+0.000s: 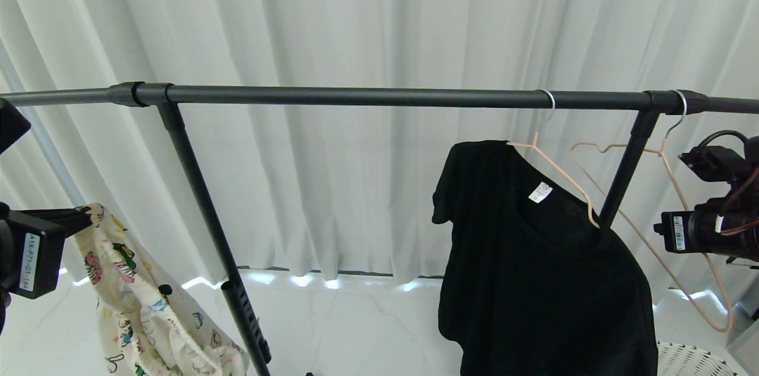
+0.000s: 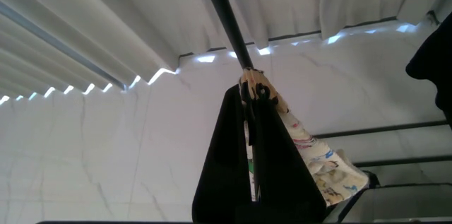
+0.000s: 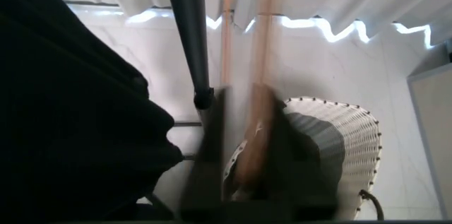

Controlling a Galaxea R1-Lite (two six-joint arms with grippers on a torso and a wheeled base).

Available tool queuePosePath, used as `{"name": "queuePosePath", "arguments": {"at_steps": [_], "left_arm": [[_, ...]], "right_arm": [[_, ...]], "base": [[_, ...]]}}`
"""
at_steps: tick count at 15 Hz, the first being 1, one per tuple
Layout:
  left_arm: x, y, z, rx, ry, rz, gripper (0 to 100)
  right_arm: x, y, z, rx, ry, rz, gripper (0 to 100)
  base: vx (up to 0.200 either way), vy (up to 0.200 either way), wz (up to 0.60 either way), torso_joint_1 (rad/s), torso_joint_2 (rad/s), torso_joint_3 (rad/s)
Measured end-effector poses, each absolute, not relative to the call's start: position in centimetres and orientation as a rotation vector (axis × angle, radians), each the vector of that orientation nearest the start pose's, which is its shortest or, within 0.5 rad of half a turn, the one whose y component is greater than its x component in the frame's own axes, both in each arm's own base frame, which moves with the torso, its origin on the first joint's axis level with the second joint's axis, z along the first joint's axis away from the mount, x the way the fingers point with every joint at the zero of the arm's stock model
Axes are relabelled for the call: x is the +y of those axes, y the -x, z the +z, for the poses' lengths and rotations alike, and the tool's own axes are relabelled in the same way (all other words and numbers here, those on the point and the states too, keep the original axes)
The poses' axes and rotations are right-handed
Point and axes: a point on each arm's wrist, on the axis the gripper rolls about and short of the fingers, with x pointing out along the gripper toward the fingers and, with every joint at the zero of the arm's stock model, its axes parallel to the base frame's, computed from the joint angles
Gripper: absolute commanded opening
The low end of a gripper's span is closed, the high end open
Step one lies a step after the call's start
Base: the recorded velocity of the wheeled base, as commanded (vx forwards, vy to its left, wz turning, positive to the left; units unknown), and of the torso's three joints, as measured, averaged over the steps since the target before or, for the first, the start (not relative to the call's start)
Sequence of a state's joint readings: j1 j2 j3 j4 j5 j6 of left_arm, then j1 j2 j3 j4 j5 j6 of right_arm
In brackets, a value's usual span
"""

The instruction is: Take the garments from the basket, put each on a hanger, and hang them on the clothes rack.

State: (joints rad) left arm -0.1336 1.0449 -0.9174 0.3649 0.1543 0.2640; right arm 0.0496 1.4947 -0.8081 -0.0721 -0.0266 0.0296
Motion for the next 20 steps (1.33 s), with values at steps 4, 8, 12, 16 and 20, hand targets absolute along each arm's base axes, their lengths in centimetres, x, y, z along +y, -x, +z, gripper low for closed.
{"name": "queuePosePath", "arguments": {"at_steps": [4, 8, 12, 16, 20], "left_arm": [[-1.3, -12.1, 26.4, 0.487, -0.328, -0.043, 0], [-1.3, -12.1, 26.4, 0.485, -0.327, -0.044, 0], [-1.3, -12.0, 26.4, 0.483, -0.327, -0.044, 0], [-1.3, -11.9, 26.5, 0.474, -0.326, -0.043, 0], [-1.3, -12.0, 26.8, 0.443, -0.325, -0.039, 0]], "right_arm": [[1.1, -24.2, 18.9, 0.606, -0.006, 0.012, 0], [1.1, -23.6, 19.7, 0.572, -0.011, 0.01, 0], [1.0, -22.1, 20.9, 0.519, -0.009, 0.009, 0], [0.9, -20.0, 21.8, 0.461, -0.007, 0.011, 0], [0.8, -17.3, 22.3, 0.408, -0.007, 0.01, 0]], "base": [[0.0, 0.0, 0.0, 0.0, 0.0, 0.0], [0.0, 0.0, 0.0, 0.0, 0.0, 0.0], [0.0, 0.0, 0.0, 0.0, 0.0, 0.0], [0.0, 0.0, 0.0, 0.0, 0.0, 0.0], [0.0, 0.0, 0.0, 0.0, 0.0, 0.0]]}}
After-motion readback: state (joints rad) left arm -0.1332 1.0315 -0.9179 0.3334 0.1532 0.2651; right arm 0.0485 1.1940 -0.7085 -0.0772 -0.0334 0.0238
